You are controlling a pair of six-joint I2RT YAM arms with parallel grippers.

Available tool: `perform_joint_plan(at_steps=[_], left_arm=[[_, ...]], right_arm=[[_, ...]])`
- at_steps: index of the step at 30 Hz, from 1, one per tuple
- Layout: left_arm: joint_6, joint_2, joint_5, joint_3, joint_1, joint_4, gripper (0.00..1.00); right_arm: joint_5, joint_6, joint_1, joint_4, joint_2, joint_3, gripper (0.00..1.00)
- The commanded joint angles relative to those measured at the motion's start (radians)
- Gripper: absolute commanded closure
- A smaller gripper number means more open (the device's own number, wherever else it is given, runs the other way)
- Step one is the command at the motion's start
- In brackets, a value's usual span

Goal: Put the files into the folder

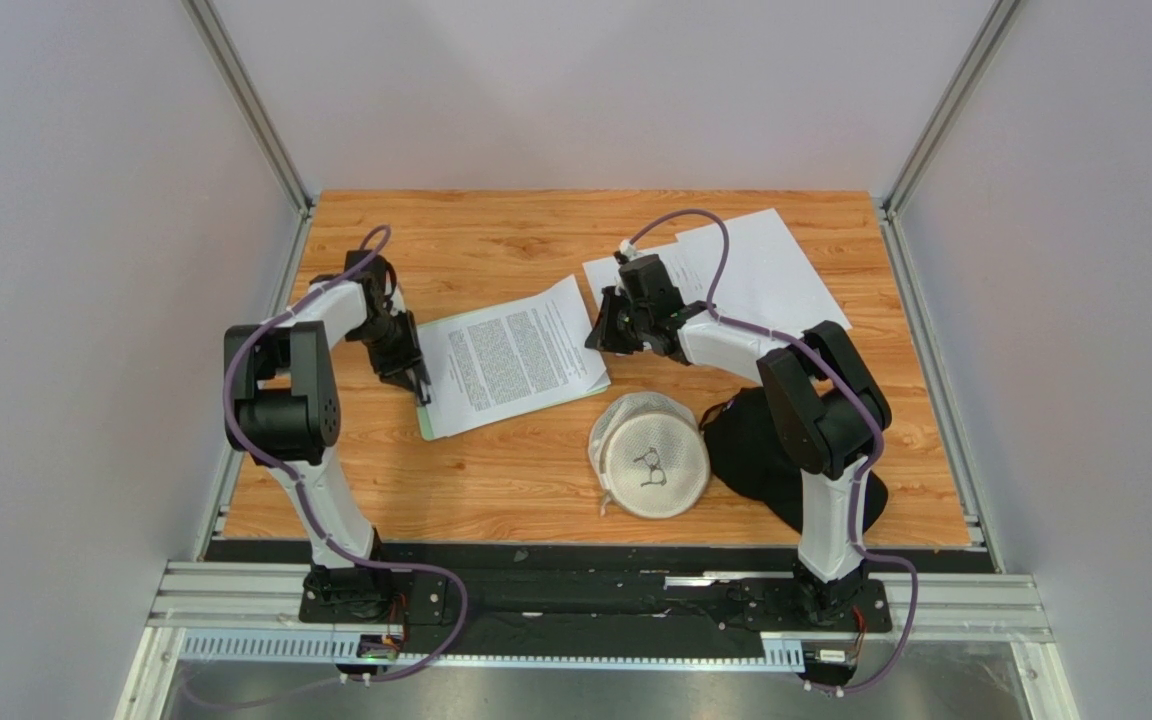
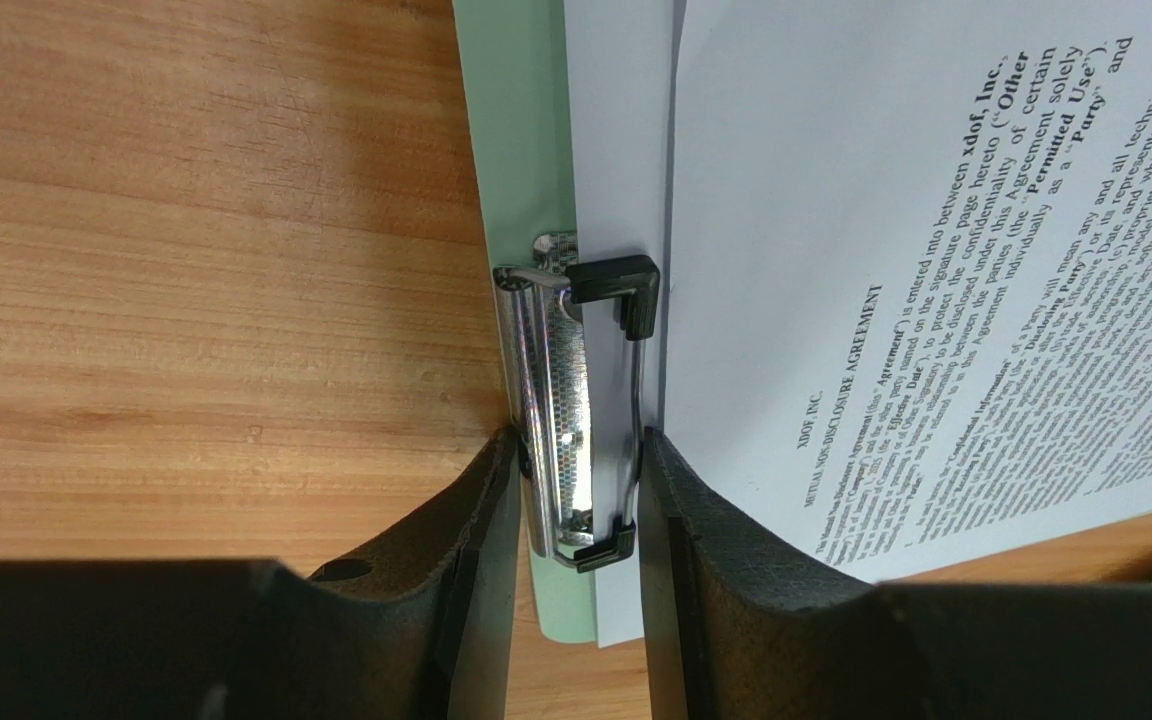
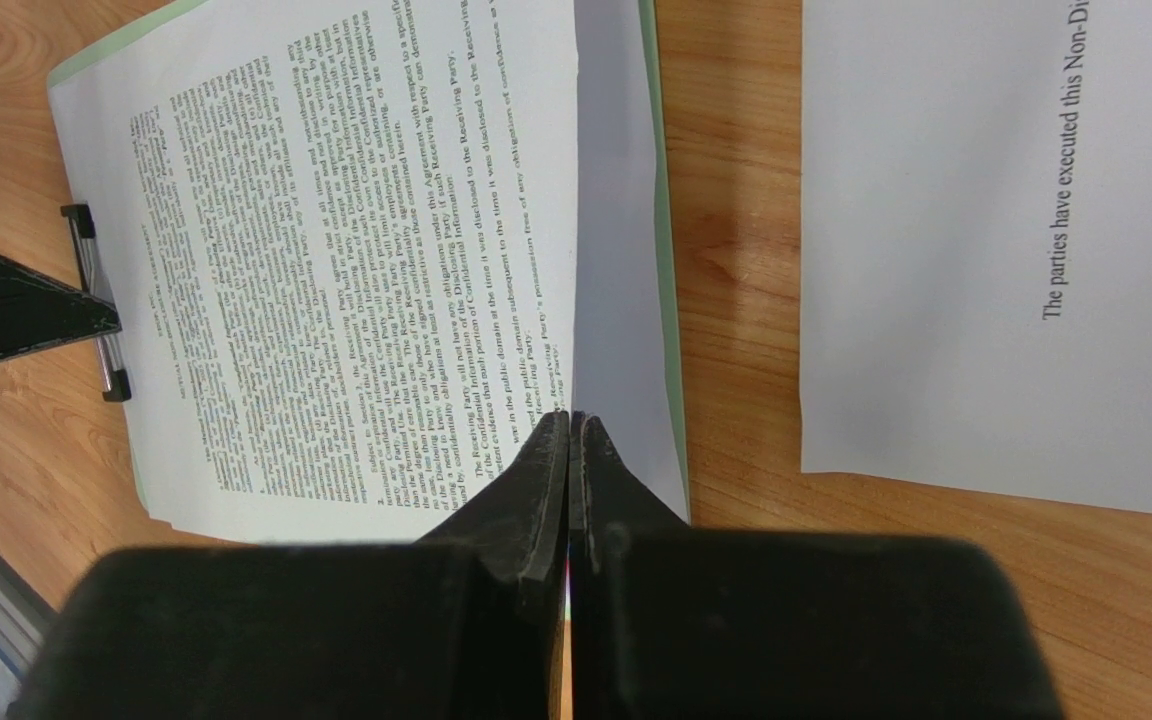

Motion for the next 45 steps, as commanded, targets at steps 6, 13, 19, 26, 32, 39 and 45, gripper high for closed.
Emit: perform_joint_plan(at_steps=[6,13,19,26,32,39,45], left_arm=[[-0.049,-0.075,0.082,-0.098,0.004,0.174,1.00],[-0.059,-0.085,0.093,-0.112,0.004,0.192,1.00],[-0.099,-0.073,0.088,-0.096,0.000,0.180,1.00],[-0.102,-0.027,0.035,-0.032,-0.015,0.091,1.00],[-0.093,-0.021,0.021,-0.023,-0.016,0.074,1.00],[-0.076,-0.022,0.044,-0.026,-0.026,0.089,1.00],[-0.069,-0.021,0.059,-0.024,-0.027,0.096,1.00]], right_arm=[[0.011,0.009,-0.044,0.013,-0.049,-0.012,1.00],[-0.032,0.009,-0.041,0.045,-0.032,-0.012,1.00],[-0.049,-0.063,0.000,0.025,-0.031,0.028,1.00],[-0.059,-0.106,-0.010,-0.070,-0.014,0.096,0.70],[-0.110,-0.172,-0.033,-0.154,0.018,0.169,0.52],[-0.185,-0.172,-0.039,-0.102,0.081,0.225,0.59],[-0.230,-0.166,-0.053,-0.101,0.138,0.284,0.48]])
